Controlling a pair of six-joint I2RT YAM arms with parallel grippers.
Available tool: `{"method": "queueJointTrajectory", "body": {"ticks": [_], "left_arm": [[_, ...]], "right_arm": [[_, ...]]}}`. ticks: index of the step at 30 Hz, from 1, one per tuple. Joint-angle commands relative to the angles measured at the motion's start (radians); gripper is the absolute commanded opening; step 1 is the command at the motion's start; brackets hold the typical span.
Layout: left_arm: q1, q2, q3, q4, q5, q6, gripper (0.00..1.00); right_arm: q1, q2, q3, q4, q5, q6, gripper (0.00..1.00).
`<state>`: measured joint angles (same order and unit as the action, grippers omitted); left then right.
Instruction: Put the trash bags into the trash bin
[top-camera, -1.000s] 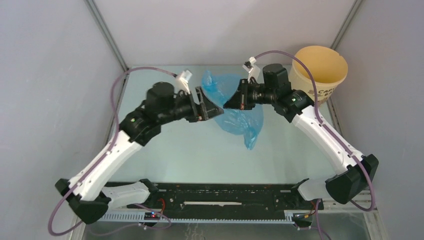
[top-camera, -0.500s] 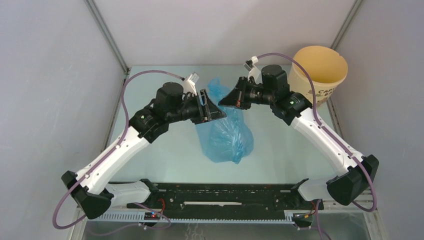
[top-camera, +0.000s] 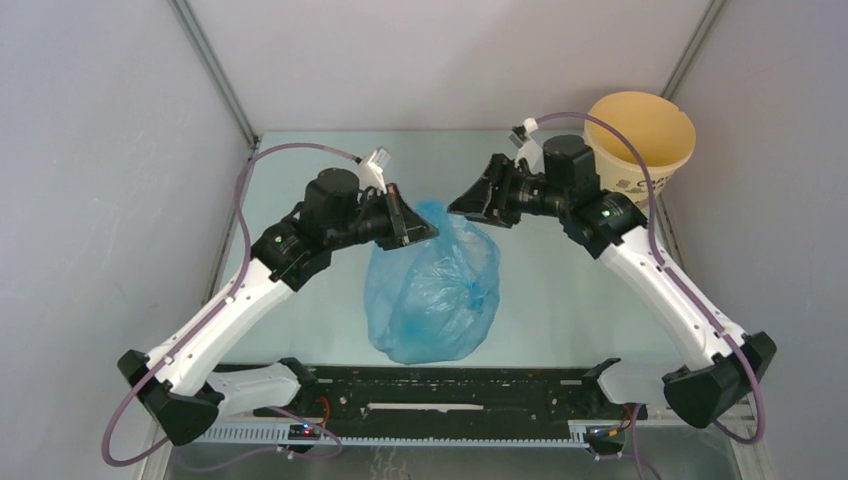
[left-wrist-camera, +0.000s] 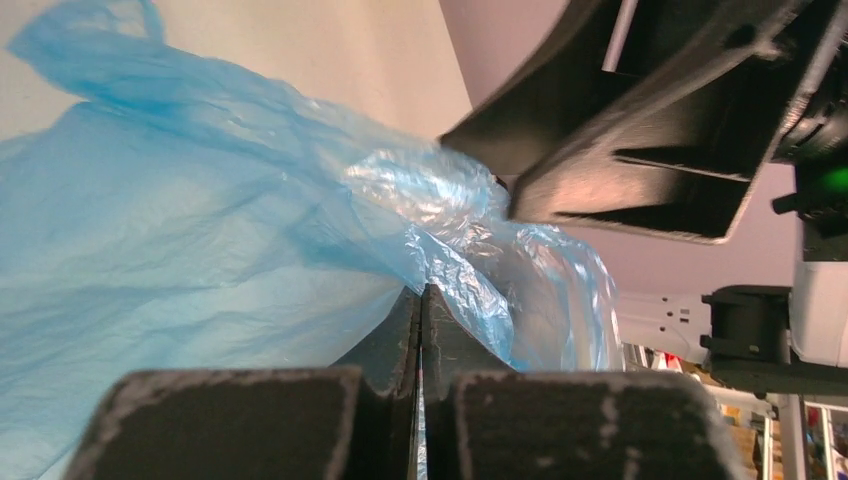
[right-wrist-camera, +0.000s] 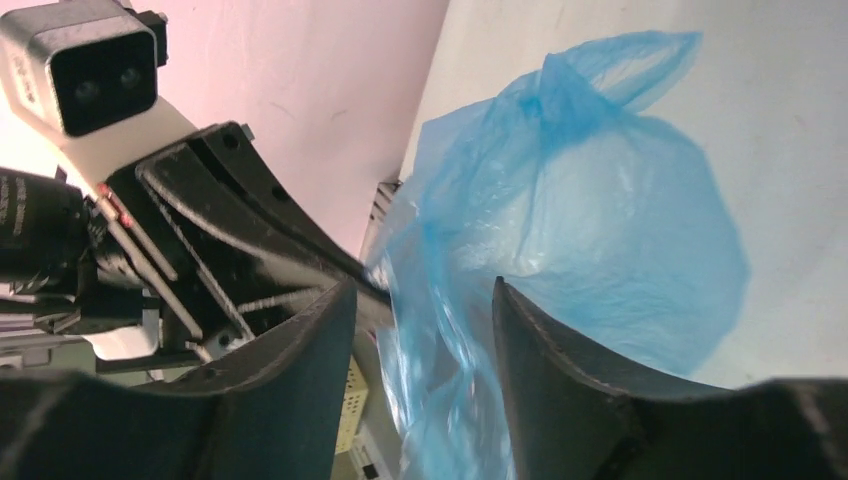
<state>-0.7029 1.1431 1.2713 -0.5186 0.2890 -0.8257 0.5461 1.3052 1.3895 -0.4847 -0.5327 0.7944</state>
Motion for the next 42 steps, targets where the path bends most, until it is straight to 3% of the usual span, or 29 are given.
{"method": "queueJointTrajectory", "body": {"ticks": [1, 6, 12, 14, 18, 23, 27, 37, 42], "left_arm": [[0.022, -0.066, -0.050, -0.007, -0.039, 0.048, 0.00], [0.023, -0.122, -0.079, -0.004, -0.029, 0.086, 0.00], [0.023, -0.158, -0.096, -0.005, 0.010, 0.131, 0.00], [0.024, -0.167, -0.100, -0.014, 0.007, 0.133, 0.00], [0.023, -0.172, -0.102, -0.025, 0.006, 0.129, 0.00], [0.023, -0.171, -0.091, -0.032, 0.012, 0.139, 0.00], [0.024, -0.171, -0.077, -0.032, 0.040, 0.167, 0.00], [0.023, -0.170, -0.051, -0.044, 0.077, 0.226, 0.00], [0.024, -0.187, -0.047, -0.043, 0.081, 0.237, 0.00]], "right_arm": [[-0.039, -0.094, -0.036, -0.072, 0.015, -0.056, 0.64], [-0.048, -0.119, -0.104, -0.059, 0.007, -0.063, 0.65], [-0.027, -0.026, -0.115, -0.105, -0.035, -0.177, 0.94], [-0.001, -0.006, -0.111, -0.137, -0.027, -0.240, 1.00], [0.074, -0.012, -0.110, -0.162, 0.038, -0.354, 1.00], [0.004, -0.075, -0.091, -0.206, 0.026, -0.423, 1.00], [0.022, -0.155, -0.069, -0.266, 0.039, -0.528, 1.00], [0.242, -0.153, -0.066, -0.222, 0.205, -0.580, 0.99], [0.294, -0.079, -0.059, -0.235, 0.377, -0.650, 0.87]]}}
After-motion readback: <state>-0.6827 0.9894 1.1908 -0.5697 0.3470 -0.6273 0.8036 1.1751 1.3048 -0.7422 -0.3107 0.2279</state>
